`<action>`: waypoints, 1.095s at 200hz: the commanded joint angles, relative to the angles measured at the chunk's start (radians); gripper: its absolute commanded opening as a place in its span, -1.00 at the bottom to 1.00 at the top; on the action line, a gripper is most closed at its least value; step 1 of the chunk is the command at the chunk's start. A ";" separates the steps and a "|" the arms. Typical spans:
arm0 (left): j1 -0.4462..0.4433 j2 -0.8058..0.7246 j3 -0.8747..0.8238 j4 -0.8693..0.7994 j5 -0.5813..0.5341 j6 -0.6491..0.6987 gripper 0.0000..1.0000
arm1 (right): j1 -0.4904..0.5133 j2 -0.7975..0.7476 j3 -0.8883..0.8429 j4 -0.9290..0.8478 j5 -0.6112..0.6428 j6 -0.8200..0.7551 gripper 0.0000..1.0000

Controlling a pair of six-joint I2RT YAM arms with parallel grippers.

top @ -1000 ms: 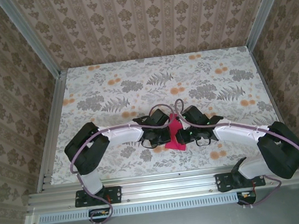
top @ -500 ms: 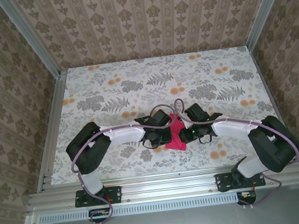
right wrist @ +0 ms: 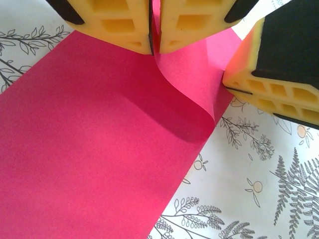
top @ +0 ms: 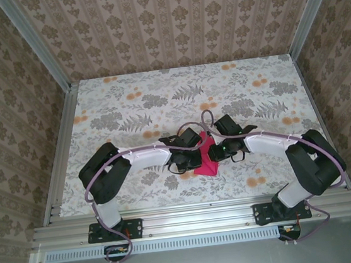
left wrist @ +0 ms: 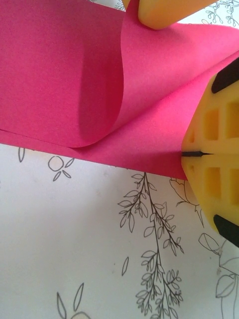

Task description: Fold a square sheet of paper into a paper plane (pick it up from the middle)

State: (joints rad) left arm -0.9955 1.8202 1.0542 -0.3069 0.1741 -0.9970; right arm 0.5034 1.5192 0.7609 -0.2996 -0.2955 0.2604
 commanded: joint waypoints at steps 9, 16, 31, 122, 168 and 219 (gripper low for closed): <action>-0.008 0.027 0.018 -0.053 -0.024 0.028 -1.00 | -0.006 0.013 0.028 -0.079 0.009 0.000 -0.74; -0.009 0.027 0.017 -0.054 -0.025 0.029 -1.00 | -0.007 0.010 0.025 -0.081 0.007 0.006 -0.74; -0.008 0.027 0.018 -0.052 -0.023 0.029 -1.00 | -0.006 -0.002 0.017 -0.086 0.001 0.014 -0.73; -0.009 0.026 0.026 -0.042 -0.011 0.040 -1.00 | -0.008 -0.045 -0.016 -0.093 0.032 0.042 -0.71; -0.011 0.029 0.031 -0.046 -0.009 0.042 -1.00 | -0.010 -0.020 0.021 -0.105 0.075 0.030 -0.70; -0.010 0.031 0.035 -0.047 -0.005 0.046 -1.00 | -0.011 -0.006 0.029 -0.114 0.076 0.033 -0.67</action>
State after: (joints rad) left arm -0.9955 1.8320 1.0718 -0.3149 0.1749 -0.9714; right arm 0.4976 1.5005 0.7670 -0.3756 -0.2409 0.2909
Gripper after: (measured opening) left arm 0.051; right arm 0.162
